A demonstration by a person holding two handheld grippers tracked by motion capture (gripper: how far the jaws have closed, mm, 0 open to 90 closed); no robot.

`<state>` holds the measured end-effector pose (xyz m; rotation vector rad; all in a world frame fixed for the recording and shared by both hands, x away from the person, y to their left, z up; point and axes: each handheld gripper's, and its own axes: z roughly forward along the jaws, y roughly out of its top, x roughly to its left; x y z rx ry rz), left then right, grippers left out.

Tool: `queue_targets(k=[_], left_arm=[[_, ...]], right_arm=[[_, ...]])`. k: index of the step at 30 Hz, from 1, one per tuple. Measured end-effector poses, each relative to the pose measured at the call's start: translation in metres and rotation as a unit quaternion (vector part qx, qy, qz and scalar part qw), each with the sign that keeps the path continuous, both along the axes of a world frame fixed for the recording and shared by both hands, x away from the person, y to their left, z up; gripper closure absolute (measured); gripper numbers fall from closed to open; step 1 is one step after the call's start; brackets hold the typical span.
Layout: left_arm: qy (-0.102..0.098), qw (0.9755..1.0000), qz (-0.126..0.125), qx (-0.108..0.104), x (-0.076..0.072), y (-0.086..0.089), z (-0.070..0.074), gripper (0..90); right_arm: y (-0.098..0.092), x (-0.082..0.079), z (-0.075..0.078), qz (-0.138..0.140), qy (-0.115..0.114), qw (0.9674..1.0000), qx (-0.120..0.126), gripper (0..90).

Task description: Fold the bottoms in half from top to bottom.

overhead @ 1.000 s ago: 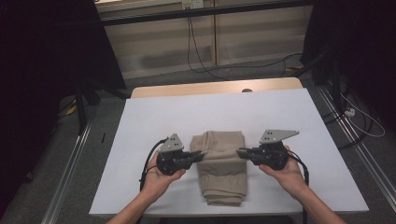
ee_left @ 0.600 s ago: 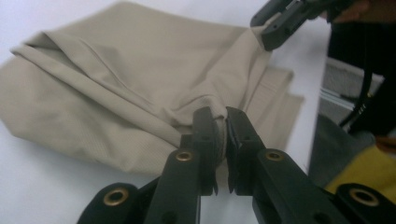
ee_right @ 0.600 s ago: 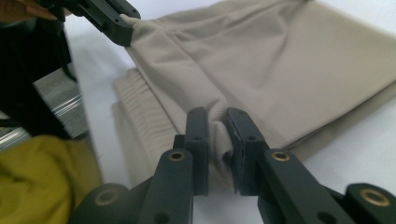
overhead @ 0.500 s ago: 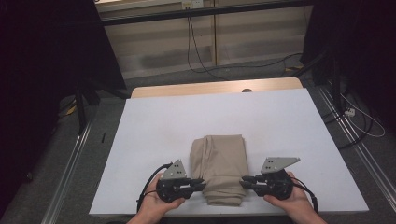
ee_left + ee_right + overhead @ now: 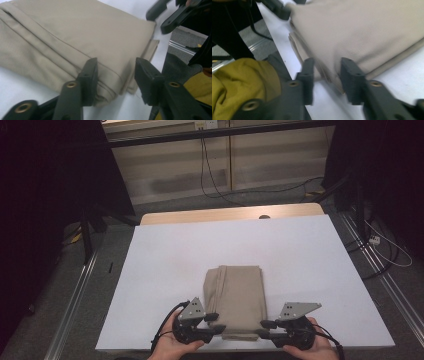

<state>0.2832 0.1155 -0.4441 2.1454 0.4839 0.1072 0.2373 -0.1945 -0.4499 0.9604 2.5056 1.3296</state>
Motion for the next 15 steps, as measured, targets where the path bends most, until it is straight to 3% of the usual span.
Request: queue_targets(k=[4,7,9,15], left_arm=[[-0.024,0.9985,0.046,-0.018,0.006,0.011,0.005,36.7],[-0.04,0.9959,0.078,-0.024,0.013,0.023,0.007,28.8],[-0.049,0.9937,0.098,-0.022,0.019,0.03,0.008,23.4],[-0.063,0.9866,0.143,-0.047,0.029,0.049,0.011,10.3]], right_arm=[[-0.004,0.002,0.004,-0.034,-0.03,0.9989,0.01,38.2],[-0.01,0.006,0.005,-0.067,-0.04,0.9967,0.021,31.4],[-0.014,0.009,0.006,-0.09,-0.049,0.9943,0.028,22.8],[-0.029,0.011,0.012,-0.14,-0.078,0.9857,0.05,12.6]])
